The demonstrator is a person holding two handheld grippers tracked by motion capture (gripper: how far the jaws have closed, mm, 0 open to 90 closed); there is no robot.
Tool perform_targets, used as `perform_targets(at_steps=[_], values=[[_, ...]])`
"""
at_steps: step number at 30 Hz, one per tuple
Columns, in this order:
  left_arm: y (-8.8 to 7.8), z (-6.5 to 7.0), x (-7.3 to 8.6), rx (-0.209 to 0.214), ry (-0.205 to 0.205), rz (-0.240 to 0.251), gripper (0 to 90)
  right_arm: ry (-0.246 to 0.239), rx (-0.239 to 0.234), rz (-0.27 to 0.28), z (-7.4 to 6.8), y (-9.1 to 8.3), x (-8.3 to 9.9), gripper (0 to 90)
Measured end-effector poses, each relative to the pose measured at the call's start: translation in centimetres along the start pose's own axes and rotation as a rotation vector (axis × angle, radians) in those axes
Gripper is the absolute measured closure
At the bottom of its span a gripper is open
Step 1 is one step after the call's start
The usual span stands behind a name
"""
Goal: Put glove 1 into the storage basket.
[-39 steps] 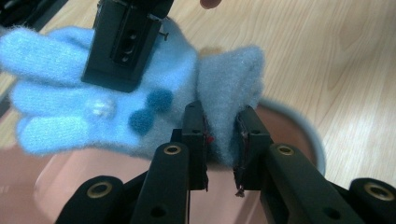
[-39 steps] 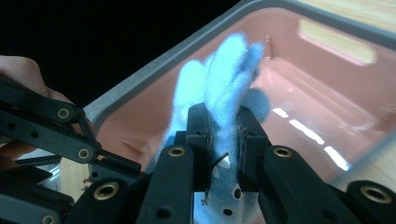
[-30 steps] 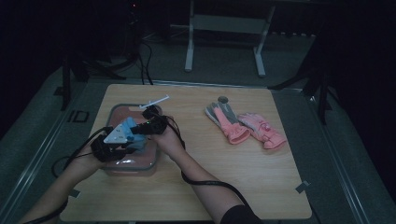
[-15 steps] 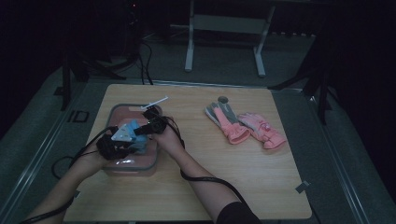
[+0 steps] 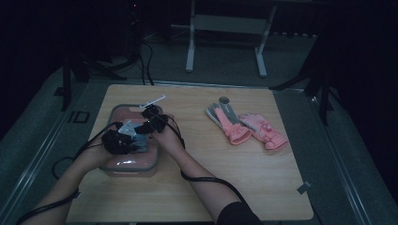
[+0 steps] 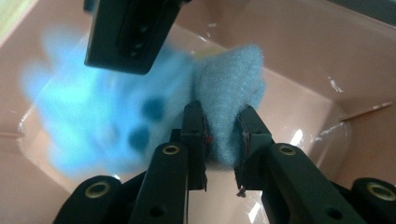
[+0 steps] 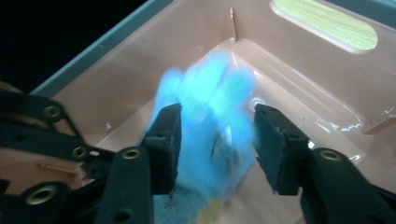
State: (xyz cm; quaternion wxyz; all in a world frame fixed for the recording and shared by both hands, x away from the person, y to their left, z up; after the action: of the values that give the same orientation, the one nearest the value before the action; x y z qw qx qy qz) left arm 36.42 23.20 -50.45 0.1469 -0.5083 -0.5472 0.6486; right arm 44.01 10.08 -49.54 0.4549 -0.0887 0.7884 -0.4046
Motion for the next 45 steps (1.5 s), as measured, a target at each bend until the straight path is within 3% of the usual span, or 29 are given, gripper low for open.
perform_targets(at_steps=[6, 8, 9, 10, 12, 14, 19, 22, 23, 29, 35, 41, 44, 45], values=[[0.7, 0.0, 0.0, 0.013, -0.006, -0.070, 70.7, 0.012, -0.018, 0.032, 0.2, -0.9, 0.4, 44.5], [0.7, 0.0, 0.0, 0.022, -0.015, -0.082, 61.9, 0.011, -0.015, 0.037, 0.2, -1.1, 0.4, 43.8], [0.8, 0.2, -0.1, 0.024, -0.031, -0.088, 61.9, 0.012, -0.018, 0.045, 0.2, -1.3, 0.5, 43.0], [0.7, 0.3, -0.1, 0.023, -0.041, -0.087, 49.6, 0.018, -0.026, 0.056, 0.3, -1.7, 0.6, 41.1], [0.5, 0.5, 0.0, 0.016, -0.060, -0.079, 41.1, 0.019, -0.039, 0.060, 0.3, -2.2, 0.8, 38.8], [0.0, 0.6, 0.1, 0.010, -0.094, -0.044, 34.7, 0.016, -0.042, 0.065, 0.3, -2.7, 0.9, 37.1], [-1.3, 0.7, 0.0, 0.044, -0.198, 0.051, 21.4, 0.012, -0.078, 0.080, 0.3, -4.2, 1.3, 29.2], [-2.0, 1.0, -0.5, 0.028, -0.219, 0.103, 15.7, 0.010, -0.114, 0.093, 0.4, -5.1, 1.6, 25.7], [-2.2, 1.2, -0.8, 0.046, -0.227, 0.128, 15.7, 0.008, -0.126, 0.098, 0.5, -5.5, 1.7, 24.8], [-3.0, 2.7, -2.7, 0.028, -0.184, 0.226, 14.6, -0.002, -0.156, 0.127, 0.8, -7.2, 2.4, 21.2], [-3.2, 3.9, -4.6, 0.037, -0.182, 0.282, 14.7, -0.069, -0.103, 0.162, 1.6, -9.1, 3.3, 16.9], [-2.4, 5.7, -6.3, 0.076, -0.165, 0.308, 14.6, -0.053, -0.086, 0.152, 3.0, -10.7, 4.8, 16.5], [-2.1, 6.3, -6.8, 0.093, -0.165, 0.305, 14.6, -0.053, -0.077, 0.149, 3.5, -11.3, 5.4, 16.4], [-1.7, 7.1, -7.4, 0.105, -0.155, 0.298, 14.6, -0.057, -0.069, 0.152, 3.7, -11.6, 5.6, 16.2]])
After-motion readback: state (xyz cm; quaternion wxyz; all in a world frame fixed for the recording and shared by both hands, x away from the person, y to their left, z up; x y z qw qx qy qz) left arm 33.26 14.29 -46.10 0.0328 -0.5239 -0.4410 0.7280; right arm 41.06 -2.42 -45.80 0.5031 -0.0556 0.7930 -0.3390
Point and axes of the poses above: each handheld gripper's, and its own axes: y roughly forward along the jaws, x roughly out of its underside, z roughly to its right, the point moved 2 cm from there along y, roughly forward along the jaws, and after that the axes turned 1 degree about -z, right-handed, at the moved point
